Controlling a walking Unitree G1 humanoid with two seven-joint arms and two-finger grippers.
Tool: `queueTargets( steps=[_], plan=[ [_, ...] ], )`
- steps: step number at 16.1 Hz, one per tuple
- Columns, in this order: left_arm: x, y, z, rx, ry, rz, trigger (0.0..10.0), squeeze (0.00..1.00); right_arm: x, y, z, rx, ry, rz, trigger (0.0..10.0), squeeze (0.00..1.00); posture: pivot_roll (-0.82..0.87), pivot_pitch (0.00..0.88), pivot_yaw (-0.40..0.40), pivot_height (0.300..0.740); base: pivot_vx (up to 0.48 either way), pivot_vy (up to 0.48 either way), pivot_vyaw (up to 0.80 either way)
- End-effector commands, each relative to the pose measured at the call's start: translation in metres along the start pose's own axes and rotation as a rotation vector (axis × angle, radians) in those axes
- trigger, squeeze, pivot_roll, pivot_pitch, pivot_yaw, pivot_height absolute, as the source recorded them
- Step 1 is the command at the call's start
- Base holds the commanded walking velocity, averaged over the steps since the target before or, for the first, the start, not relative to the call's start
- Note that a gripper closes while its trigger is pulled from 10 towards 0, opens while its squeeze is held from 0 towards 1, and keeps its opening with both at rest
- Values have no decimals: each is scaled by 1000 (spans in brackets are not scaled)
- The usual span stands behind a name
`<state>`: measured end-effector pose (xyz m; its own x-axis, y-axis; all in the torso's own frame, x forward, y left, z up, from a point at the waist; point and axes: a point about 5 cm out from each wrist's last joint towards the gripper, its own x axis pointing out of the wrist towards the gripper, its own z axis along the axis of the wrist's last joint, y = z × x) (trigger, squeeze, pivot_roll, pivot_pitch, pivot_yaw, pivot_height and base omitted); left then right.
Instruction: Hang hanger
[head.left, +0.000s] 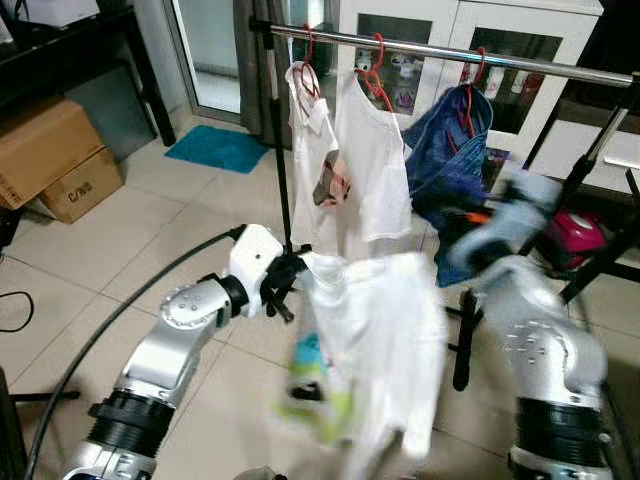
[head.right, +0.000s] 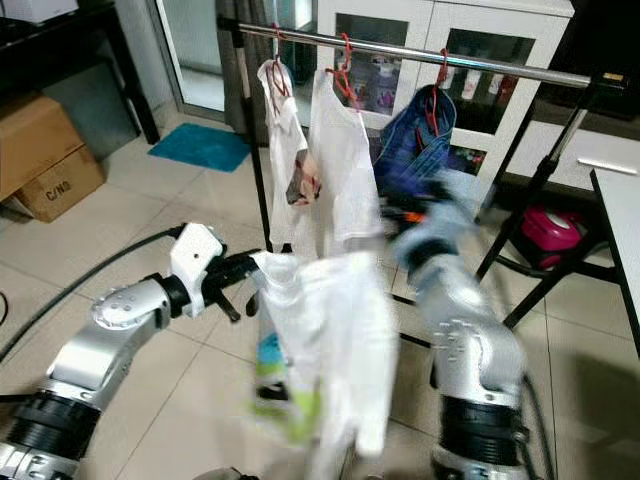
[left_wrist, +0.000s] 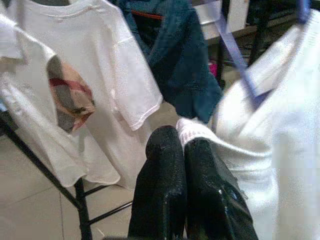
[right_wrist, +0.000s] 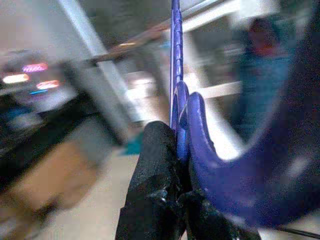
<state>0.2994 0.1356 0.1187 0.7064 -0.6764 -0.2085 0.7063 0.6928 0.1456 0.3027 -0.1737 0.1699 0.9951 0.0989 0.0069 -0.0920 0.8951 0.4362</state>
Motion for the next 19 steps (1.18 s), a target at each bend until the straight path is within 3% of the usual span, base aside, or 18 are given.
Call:
queueTargets(
  steps=[1,2,3,4,5,6,7,8,9,10,11,12,13,14,15,18,19],
  plan=[
    [-7,7,2,-9,-3,45,0,0,-2,-7,1,-61,-14,-57,0,0,-74,0,33,740,0,0,0],
    [-16,10,-6,-43,7,80,0,0,-4,-12,0,-112,-16,-89,0,0,-83,0,36,740,0,0,0],
    [-20,11,-8,-76,-5,97,0,0,-5,-13,1,-34,-36,-99,0,0,-83,0,36,740,0,0,0],
    [-25,13,-3,-158,-84,138,0,0,-6,-13,4,104,-72,-96,0,0,-88,0,36,740,0,0,0],
    [-30,29,33,-351,-361,239,0,0,-5,-6,6,-193,-57,-10,0,0,-73,8,38,740,0,0,0],
    [-33,35,52,-416,-473,243,0,0,-6,-2,-2,-333,-23,45,0,0,-67,10,36,740,0,0,0],
    [-35,35,54,-397,-441,210,0,0,-7,-3,-7,-198,-22,8,0,0,-65,10,32,740,0,0,0],
    [-36,35,51,-381,-410,202,0,0,-7,-3,-9,-153,-23,-5,0,0,-65,10,32,740,0,0,0],
    [-37,32,27,-318,-234,225,0,0,-9,-1,-12,-155,-19,-6,0,0,-68,2,34,740,0,0,0],
    [-39,30,17,-310,-171,237,0,0,-10,0,-12,-150,-22,-5,0,0,-71,0,35,740,0,0,0],
    [-41,24,2,-303,-82,256,0,0,-12,-1,-17,-168,24,-27,10000,0,-73,7,44,740,0,0,0],
    [-41,17,-4,-304,-52,256,0,0,-14,-4,-24,-203,66,-47,10000,0,-69,20,56,740,0,0,0],
    [-41,14,-3,-294,-52,255,706,0,-17,-6,-28,-217,95,-55,10000,0,-69,27,58,740,0,0,0],
    [-41,14,-2,-269,-56,267,8549,0,-19,-10,-34,-231,135,-81,10000,0,-69,27,58,740,0,0,0],
    [-42,20,-8,-222,-20,418,10000,0,-24,-14,-42,-222,154,-147,10000,0,-84,24,62,740,0,0,-788],
    [-34,27,4,-184,-79,608,10000,0,-21,-13,-37,-231,121,-150,10000,0,-80,31,64,740,0,0,-800],
    [-30,26,13,-276,-142,633,10000,0,-21,-10,-40,-228,126,-146,10000,0,-74,25,60,740,0,0,-800]
  ],
)
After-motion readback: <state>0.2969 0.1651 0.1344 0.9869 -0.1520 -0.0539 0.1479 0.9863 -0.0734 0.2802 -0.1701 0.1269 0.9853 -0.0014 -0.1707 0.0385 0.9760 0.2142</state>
